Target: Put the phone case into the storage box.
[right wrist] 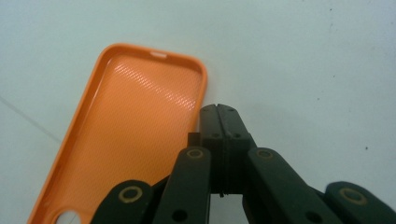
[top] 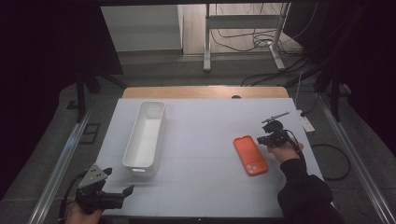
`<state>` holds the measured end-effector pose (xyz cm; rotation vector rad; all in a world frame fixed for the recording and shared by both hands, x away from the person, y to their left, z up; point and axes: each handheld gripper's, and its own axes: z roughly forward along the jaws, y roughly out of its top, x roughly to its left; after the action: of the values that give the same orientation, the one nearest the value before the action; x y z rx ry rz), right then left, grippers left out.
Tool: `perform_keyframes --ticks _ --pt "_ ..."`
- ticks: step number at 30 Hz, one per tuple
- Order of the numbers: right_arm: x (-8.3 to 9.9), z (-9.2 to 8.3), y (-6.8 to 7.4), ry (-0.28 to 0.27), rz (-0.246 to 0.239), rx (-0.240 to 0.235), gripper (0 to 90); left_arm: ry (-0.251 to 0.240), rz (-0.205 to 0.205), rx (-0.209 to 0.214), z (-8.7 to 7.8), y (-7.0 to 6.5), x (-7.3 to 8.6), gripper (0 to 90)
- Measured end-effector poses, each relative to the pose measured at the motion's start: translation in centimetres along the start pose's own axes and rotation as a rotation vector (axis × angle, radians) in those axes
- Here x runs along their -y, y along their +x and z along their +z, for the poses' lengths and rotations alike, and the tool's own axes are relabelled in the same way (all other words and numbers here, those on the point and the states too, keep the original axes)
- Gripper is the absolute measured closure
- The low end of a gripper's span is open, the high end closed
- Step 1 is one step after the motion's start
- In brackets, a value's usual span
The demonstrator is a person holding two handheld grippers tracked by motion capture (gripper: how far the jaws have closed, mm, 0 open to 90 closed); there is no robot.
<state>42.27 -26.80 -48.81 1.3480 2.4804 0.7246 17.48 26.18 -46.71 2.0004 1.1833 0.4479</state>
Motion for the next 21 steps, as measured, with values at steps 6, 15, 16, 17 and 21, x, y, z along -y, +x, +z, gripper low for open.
perform_keyframes --ticks 6,15,16,17,21 --pt "-0.7 1.1 0.2 0.001 0.002 0.009 89.1 0.0 0.001 0.0 0.0 0.0 0.0 1.6" --pt "-1.5 2.2 1.7 0.01 -0.04 -0.015 89.0 0.003 0.003 0.002 0.0 0.0 0.0 1.7" --pt "-1.6 2.3 2.0 0.012 -0.045 -0.024 89.1 0.003 0.003 0.002 0.0 0.0 0.0 1.7" --pt "-1.6 2.3 2.0 0.012 -0.045 -0.024 89.1 0.003 0.003 0.002 0.0 0.0 0.0 1.7" --pt "-1.8 2.6 3.6 0.018 -0.09 -0.065 89.1 0.003 0.004 0.002 0.0 0.0 0.0 1.8"
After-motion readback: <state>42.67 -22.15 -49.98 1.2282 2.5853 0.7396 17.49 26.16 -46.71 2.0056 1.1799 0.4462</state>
